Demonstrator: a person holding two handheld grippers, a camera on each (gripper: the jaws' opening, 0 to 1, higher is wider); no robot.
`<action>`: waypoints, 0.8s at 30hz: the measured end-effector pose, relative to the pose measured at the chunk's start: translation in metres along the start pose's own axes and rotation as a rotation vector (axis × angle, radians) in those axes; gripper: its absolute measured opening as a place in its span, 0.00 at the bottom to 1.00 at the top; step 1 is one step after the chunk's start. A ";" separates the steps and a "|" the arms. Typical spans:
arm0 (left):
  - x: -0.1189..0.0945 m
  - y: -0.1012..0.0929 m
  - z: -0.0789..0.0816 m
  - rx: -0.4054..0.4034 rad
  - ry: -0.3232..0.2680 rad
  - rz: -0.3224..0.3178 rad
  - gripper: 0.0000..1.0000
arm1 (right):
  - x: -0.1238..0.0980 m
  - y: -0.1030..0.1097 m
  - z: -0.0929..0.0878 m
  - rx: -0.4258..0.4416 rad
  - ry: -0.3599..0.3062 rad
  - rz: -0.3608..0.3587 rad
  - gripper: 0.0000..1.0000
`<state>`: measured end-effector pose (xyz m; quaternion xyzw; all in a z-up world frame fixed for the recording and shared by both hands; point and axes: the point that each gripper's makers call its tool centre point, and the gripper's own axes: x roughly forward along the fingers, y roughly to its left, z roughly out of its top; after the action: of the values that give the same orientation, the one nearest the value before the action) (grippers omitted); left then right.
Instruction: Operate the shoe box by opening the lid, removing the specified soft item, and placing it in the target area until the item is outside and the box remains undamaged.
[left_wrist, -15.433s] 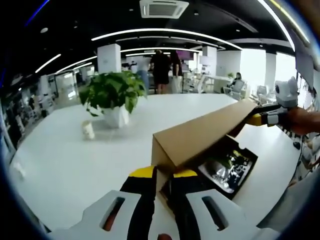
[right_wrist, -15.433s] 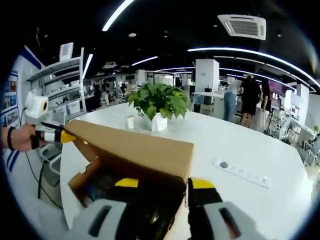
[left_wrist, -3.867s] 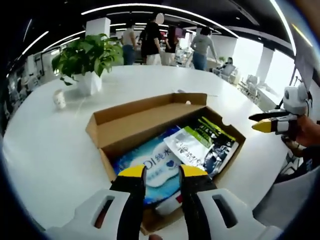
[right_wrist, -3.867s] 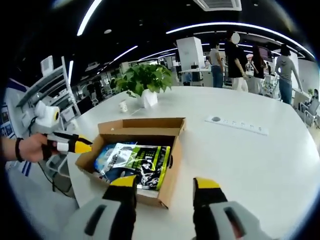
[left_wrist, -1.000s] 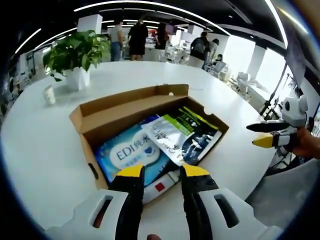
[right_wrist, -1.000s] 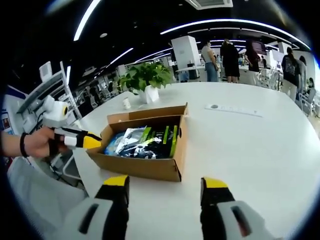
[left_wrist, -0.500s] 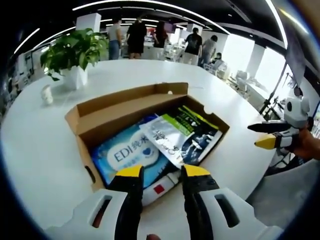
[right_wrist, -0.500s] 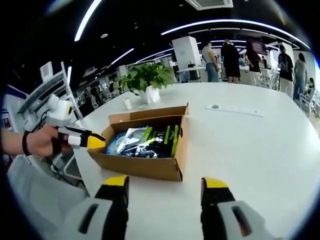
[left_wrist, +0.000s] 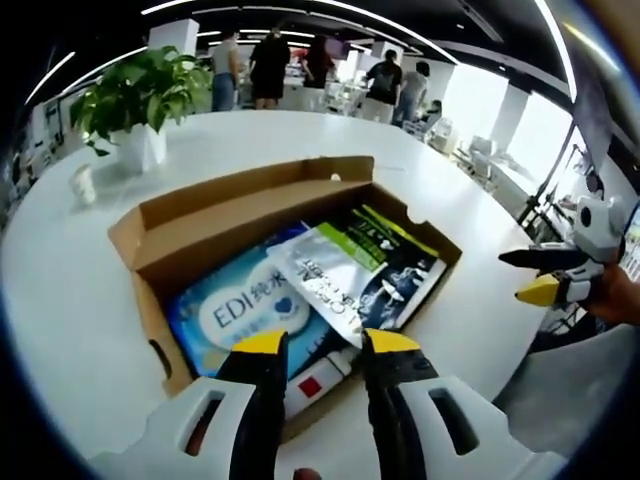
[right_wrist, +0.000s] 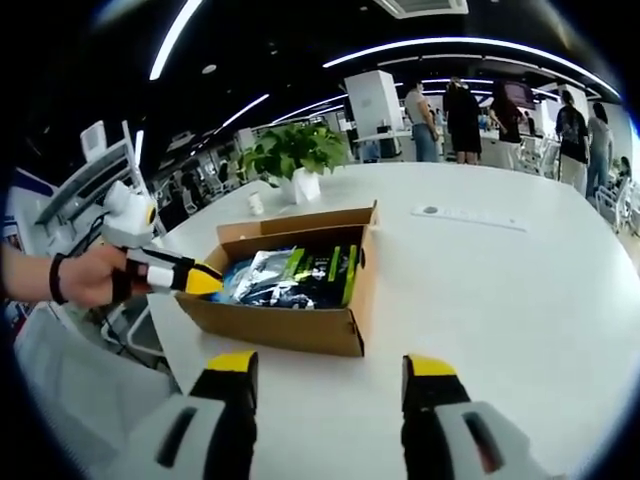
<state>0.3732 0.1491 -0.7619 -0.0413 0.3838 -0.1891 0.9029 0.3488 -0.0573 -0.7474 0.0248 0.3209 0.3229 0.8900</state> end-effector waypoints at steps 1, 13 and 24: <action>0.001 -0.001 0.000 0.001 0.002 -0.002 0.29 | 0.000 0.000 -0.001 0.001 0.001 -0.001 0.56; 0.014 -0.003 0.001 0.016 0.033 -0.006 0.28 | -0.005 -0.008 -0.009 0.028 0.003 -0.015 0.56; 0.028 -0.009 -0.002 0.002 0.058 -0.031 0.28 | -0.011 -0.012 -0.009 0.044 -0.007 -0.027 0.56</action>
<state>0.3866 0.1303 -0.7803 -0.0408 0.4087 -0.2048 0.8885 0.3440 -0.0749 -0.7515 0.0413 0.3250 0.3036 0.8947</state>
